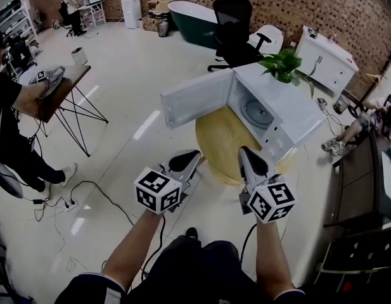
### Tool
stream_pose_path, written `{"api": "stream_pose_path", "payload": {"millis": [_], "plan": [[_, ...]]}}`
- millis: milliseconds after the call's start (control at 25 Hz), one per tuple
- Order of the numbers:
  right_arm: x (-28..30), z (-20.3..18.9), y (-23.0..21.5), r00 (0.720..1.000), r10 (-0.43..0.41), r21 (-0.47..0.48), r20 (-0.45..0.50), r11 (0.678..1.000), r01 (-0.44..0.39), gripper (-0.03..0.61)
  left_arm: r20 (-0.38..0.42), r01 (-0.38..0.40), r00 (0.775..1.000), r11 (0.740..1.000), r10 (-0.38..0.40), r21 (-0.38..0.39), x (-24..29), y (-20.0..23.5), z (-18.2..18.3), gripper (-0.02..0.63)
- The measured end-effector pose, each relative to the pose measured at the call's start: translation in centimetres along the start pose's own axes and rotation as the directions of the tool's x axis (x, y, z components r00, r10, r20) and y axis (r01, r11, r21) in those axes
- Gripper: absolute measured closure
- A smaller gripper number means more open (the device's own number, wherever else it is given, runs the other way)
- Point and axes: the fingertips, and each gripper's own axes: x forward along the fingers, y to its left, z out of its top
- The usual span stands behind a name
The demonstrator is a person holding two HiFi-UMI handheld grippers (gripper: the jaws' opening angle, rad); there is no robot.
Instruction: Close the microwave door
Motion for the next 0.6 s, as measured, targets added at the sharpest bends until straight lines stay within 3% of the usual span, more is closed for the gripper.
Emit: {"api": "stream_pose_path", "payload": {"millis": [600], "plan": [[6.0,-0.7,-2.6,0.999,0.014,0.003,-0.04,1.0,-0.014,0.578,-0.031,-0.07,0.997,0.997,0.071,0.012,3.2,8.0,-0.4,0.601]]}}
